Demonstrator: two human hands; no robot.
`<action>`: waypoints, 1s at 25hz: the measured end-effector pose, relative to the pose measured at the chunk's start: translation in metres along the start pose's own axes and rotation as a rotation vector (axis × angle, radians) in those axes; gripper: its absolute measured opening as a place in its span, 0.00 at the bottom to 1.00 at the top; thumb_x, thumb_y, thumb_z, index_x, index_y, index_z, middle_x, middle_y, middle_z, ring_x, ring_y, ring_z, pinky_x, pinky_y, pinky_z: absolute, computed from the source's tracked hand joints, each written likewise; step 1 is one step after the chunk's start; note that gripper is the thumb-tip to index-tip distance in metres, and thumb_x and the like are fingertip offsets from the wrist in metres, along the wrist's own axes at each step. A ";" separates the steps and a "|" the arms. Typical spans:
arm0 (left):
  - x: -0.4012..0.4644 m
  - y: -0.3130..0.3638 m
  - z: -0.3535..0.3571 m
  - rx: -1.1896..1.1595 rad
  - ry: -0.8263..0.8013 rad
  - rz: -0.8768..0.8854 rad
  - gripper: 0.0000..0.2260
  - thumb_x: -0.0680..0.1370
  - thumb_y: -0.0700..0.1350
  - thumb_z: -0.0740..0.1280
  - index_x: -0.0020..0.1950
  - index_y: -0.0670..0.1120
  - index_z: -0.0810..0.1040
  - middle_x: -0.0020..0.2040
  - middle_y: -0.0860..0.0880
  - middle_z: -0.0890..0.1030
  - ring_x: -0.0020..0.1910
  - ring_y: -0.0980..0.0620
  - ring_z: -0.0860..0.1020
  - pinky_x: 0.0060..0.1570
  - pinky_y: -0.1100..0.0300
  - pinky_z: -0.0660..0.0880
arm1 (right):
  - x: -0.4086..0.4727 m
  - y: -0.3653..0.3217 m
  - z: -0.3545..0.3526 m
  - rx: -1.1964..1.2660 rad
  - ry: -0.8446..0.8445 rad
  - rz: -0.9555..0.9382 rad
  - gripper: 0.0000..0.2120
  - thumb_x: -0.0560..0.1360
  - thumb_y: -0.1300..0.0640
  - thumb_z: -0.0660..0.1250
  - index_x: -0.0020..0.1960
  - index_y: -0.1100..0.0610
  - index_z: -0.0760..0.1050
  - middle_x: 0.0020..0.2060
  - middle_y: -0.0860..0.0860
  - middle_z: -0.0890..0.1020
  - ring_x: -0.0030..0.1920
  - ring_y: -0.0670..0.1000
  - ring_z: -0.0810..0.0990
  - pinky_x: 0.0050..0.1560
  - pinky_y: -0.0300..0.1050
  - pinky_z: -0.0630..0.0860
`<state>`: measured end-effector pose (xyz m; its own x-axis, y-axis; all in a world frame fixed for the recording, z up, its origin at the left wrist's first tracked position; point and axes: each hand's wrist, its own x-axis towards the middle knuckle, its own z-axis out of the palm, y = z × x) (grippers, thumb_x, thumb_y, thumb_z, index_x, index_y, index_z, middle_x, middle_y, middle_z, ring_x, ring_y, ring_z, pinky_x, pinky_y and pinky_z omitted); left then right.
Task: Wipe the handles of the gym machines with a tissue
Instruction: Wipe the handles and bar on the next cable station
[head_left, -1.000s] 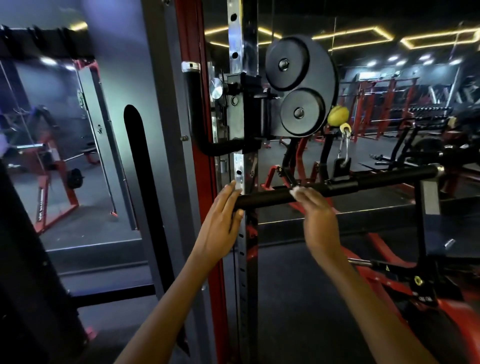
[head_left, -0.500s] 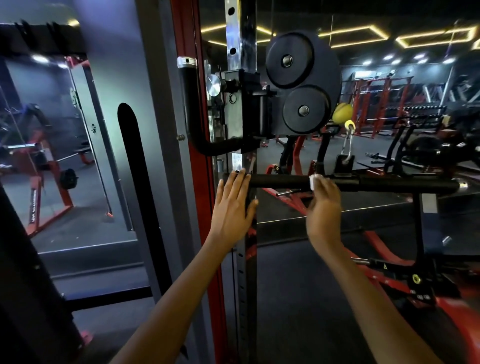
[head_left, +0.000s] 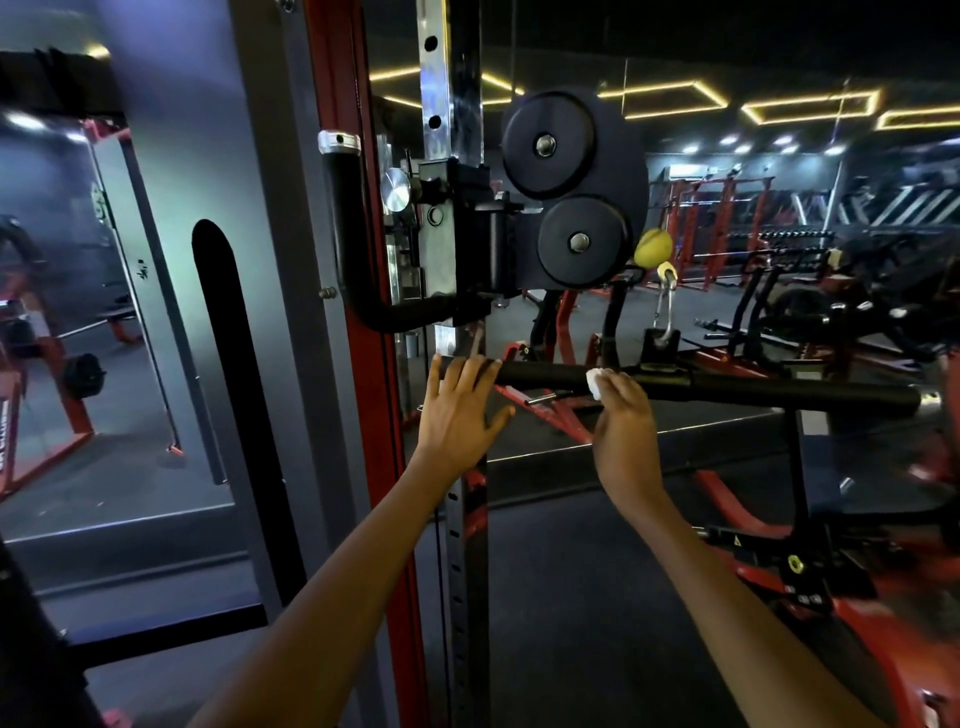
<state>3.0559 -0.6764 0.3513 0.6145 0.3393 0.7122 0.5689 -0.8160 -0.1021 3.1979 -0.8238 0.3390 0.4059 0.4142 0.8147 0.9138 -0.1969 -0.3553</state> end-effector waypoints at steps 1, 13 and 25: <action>-0.002 0.000 0.001 -0.013 -0.018 -0.014 0.29 0.79 0.62 0.56 0.74 0.45 0.67 0.72 0.44 0.68 0.73 0.42 0.63 0.75 0.42 0.45 | 0.001 0.000 -0.002 0.015 0.026 0.006 0.22 0.71 0.74 0.62 0.65 0.67 0.72 0.62 0.61 0.75 0.66 0.59 0.71 0.67 0.53 0.69; -0.003 -0.011 0.004 -0.131 -0.057 -0.072 0.32 0.80 0.64 0.48 0.78 0.45 0.57 0.77 0.43 0.60 0.77 0.43 0.54 0.75 0.48 0.42 | 0.014 -0.016 0.016 -0.087 -0.031 0.025 0.26 0.72 0.72 0.66 0.69 0.64 0.66 0.67 0.59 0.70 0.70 0.57 0.66 0.70 0.48 0.62; -0.054 0.007 0.004 -0.128 0.038 -0.072 0.30 0.80 0.65 0.46 0.70 0.48 0.70 0.66 0.45 0.73 0.70 0.43 0.67 0.75 0.47 0.48 | -0.020 -0.039 0.015 -0.151 -0.047 -0.379 0.22 0.66 0.74 0.61 0.58 0.66 0.77 0.57 0.61 0.79 0.61 0.61 0.76 0.62 0.55 0.69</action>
<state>3.0290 -0.6987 0.3098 0.5517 0.3833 0.7407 0.5353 -0.8438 0.0379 3.1540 -0.8112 0.3301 0.0444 0.5219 0.8519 0.9879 -0.1496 0.0402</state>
